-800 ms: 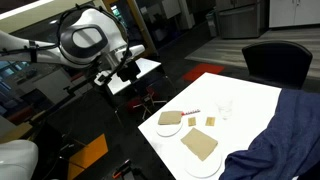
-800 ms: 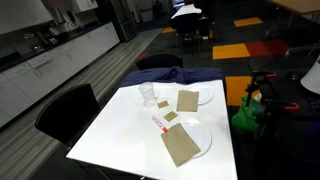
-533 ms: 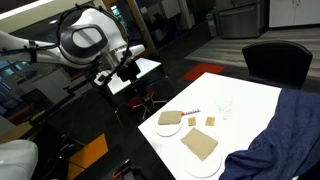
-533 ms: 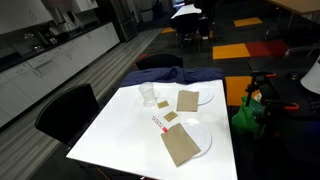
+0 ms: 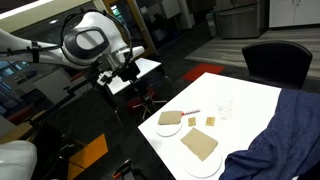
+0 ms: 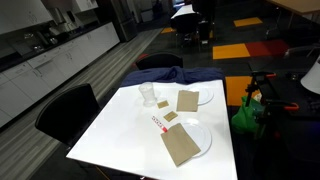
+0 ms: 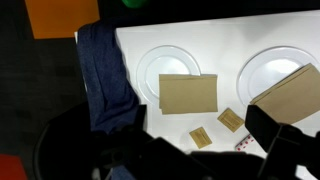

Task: Put the marker in the cup

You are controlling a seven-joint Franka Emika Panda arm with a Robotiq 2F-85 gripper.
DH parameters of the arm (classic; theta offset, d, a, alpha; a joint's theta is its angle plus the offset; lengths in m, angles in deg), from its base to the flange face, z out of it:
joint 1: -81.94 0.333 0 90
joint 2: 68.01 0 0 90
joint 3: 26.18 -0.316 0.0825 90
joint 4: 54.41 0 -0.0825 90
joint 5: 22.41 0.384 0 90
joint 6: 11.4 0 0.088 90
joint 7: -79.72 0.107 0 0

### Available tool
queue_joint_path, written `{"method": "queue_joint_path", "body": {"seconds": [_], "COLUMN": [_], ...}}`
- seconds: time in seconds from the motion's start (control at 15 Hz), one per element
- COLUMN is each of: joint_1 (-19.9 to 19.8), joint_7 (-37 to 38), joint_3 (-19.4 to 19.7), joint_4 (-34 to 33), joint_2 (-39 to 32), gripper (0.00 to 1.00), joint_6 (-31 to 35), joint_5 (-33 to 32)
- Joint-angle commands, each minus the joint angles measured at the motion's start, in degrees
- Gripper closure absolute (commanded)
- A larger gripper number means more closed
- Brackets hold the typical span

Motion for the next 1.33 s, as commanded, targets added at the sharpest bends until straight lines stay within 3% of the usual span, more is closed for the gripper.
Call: {"method": "queue_joint_path", "body": {"seconds": [0.0,0.4,0.93,1.27], "joint_1": [2.35,4.69,8.27,12.53], "joint_7": [-0.66,2.72,19.82,29.01], "joint_3": [0.41,0.14,1.5,5.76], "joint_4": [-2.32,-6.49,-14.63,-20.84], "joint_2": [-3.92,-11.97,-26.71,-36.35], "gripper": [0.0,0.0,0.0,0.0], "joint_6": [3.08,11.51,22.65,28.17], "joint_5": [1.39,4.86,5.51,4.23]}}
